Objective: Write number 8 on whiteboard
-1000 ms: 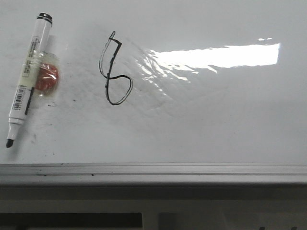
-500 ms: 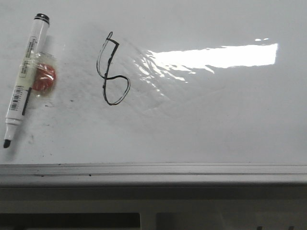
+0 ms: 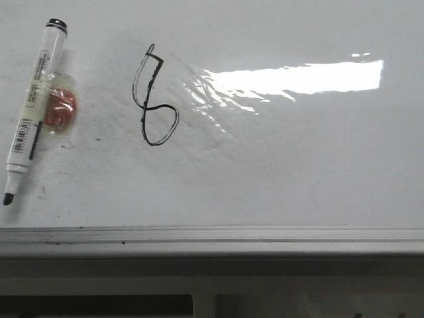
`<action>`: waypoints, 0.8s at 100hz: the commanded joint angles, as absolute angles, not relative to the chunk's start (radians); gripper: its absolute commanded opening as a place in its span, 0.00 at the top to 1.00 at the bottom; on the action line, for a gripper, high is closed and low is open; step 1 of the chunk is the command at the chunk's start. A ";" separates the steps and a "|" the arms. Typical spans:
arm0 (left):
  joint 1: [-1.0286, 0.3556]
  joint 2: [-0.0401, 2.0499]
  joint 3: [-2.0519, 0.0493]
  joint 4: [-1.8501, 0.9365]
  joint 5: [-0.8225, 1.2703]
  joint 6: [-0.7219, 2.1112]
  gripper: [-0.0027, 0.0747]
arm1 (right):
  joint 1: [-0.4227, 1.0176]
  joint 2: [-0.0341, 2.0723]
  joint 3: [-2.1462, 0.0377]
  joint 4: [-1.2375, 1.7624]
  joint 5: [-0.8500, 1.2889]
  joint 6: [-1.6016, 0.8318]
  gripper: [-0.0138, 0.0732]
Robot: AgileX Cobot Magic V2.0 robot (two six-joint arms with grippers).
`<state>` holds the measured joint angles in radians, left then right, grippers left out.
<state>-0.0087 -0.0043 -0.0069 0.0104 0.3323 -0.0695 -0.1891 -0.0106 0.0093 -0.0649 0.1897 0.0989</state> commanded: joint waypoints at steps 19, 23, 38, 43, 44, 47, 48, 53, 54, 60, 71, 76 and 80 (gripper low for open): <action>-0.006 -0.031 0.034 0.000 0.285 -0.080 0.99 | -0.198 -0.032 0.023 -0.063 0.296 0.051 0.91; -0.006 -0.031 0.034 0.000 0.285 -0.080 0.99 | -0.198 -0.032 0.023 -0.063 0.297 0.037 0.91; -0.006 -0.031 0.034 0.000 0.285 -0.080 0.99 | -0.198 -0.032 0.023 -0.063 0.297 0.023 0.91; -0.006 -0.031 0.034 0.000 0.285 -0.080 0.99 | -0.198 -0.032 0.023 -0.063 0.299 0.023 0.91; -0.006 -0.031 0.034 0.000 0.285 -0.080 0.99 | -0.198 -0.032 0.023 -0.063 0.299 0.023 0.91; -0.006 -0.031 0.034 0.000 0.285 -0.080 0.99 | -0.198 -0.032 0.023 -0.063 0.299 0.023 0.91; -0.006 -0.031 0.034 0.000 0.285 -0.080 0.99 | -0.198 -0.032 0.023 -0.063 0.299 0.023 0.91; -0.006 -0.031 0.034 0.000 0.285 -0.080 0.99 | -0.198 -0.032 0.023 -0.063 0.299 0.023 0.91; -0.006 -0.031 0.034 0.000 0.285 -0.080 0.99 | -0.198 -0.032 0.023 -0.063 0.299 0.023 0.91; -0.006 -0.031 0.034 0.000 0.285 -0.080 0.99 | -0.198 -0.032 0.023 -0.063 0.299 0.023 0.91; -0.006 -0.031 0.034 0.000 0.285 -0.080 0.99 | -0.198 -0.032 0.023 -0.063 0.299 0.023 0.91; -0.006 -0.031 0.034 0.000 0.285 -0.080 0.99 | -0.198 -0.032 0.023 -0.063 0.299 0.023 0.91; -0.006 -0.031 0.034 0.000 0.285 -0.080 0.99 | -0.198 -0.032 0.023 -0.063 0.299 0.023 0.91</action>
